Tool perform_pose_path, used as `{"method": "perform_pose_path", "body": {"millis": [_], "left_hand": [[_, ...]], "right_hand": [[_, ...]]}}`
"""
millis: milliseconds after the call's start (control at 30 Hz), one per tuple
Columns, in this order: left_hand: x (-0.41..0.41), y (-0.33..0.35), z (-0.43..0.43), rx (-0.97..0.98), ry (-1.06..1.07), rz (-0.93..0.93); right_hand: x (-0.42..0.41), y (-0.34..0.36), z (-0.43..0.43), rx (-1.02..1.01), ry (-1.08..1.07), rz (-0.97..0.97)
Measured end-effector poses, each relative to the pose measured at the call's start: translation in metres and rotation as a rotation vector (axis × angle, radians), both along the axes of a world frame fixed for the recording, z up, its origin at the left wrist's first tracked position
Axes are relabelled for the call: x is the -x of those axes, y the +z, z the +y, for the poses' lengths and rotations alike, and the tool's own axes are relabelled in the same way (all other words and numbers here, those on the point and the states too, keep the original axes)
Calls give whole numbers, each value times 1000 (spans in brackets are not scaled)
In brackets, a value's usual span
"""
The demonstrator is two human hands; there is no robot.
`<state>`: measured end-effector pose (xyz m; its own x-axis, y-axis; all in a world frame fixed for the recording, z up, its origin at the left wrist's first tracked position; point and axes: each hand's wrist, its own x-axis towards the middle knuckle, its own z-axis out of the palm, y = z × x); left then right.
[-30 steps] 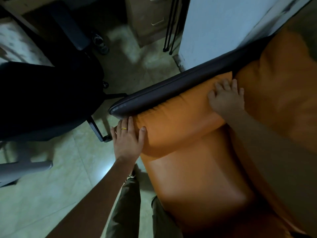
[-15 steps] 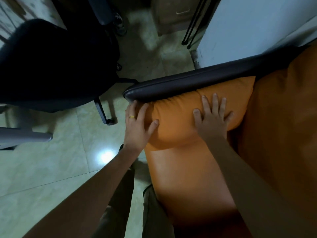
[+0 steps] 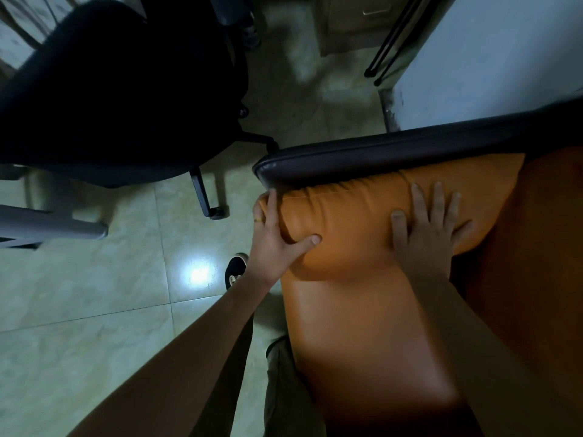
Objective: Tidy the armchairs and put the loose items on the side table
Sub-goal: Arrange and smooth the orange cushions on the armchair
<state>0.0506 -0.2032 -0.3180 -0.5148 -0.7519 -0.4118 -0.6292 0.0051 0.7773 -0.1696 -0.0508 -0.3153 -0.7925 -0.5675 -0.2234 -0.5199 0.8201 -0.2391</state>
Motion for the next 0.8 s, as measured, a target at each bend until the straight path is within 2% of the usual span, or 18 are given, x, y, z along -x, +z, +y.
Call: {"method": "perform_pose_path", "body": {"millis": [300,433,600,800], "left_hand": [[17,-4,12,147,-141,16],[37,-5,20,109,-193,6],[110,-11,25,127,-360,-76],[101,-12,13,105,-373,-85]], "right_hand": [[10,-12,12,106,-6,60],[25,-21,20,146,-9,117],[66,-39,30,136,-28,206],[67,-35,26,81,-23,187]]}}
